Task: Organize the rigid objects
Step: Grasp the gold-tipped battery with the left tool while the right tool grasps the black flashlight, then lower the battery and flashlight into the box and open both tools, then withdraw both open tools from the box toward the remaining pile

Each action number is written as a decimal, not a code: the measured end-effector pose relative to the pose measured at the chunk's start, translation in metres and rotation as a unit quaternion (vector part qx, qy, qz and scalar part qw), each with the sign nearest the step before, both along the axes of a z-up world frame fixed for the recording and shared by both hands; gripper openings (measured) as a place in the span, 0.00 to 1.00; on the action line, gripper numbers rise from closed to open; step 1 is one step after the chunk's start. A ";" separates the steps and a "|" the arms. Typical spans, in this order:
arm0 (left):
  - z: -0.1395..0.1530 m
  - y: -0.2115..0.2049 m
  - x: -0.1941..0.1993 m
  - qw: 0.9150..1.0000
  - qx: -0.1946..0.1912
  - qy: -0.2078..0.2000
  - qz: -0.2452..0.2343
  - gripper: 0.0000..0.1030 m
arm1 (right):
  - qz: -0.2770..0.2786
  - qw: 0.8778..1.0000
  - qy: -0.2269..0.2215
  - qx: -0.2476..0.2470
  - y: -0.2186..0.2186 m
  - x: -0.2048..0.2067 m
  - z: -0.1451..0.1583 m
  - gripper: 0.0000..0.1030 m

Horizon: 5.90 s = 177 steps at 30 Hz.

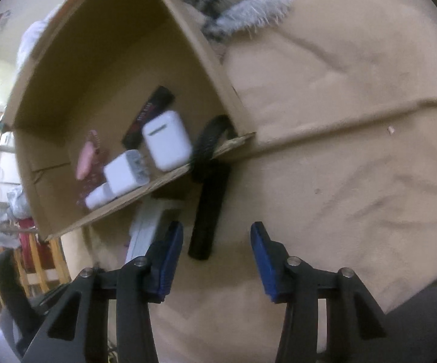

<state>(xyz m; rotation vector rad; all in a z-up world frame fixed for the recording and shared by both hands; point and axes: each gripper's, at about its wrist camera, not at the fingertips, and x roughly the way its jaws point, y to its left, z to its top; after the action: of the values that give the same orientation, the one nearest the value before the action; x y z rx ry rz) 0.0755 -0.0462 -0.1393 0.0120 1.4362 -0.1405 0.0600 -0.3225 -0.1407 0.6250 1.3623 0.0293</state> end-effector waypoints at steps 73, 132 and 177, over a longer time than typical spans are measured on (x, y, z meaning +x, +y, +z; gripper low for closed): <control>0.137 -0.018 0.074 0.978 -0.061 -0.196 0.027 0.09 | 0.086 0.958 -0.270 0.044 0.016 0.067 0.154 0.19; 0.060 -0.064 0.089 0.983 0.020 -0.180 0.018 0.63 | 0.090 0.971 -0.219 -0.015 0.039 0.103 0.080 0.86; 0.095 0.016 -0.017 0.982 -0.008 -0.174 0.070 0.63 | 0.030 0.990 -0.140 -0.003 0.019 -0.017 0.068 1.00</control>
<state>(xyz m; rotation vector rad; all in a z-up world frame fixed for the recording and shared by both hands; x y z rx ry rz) 0.0586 -0.0301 -0.0445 -0.0744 1.0821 -0.0303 0.0427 -0.3037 -0.0729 0.5523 1.1086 0.1559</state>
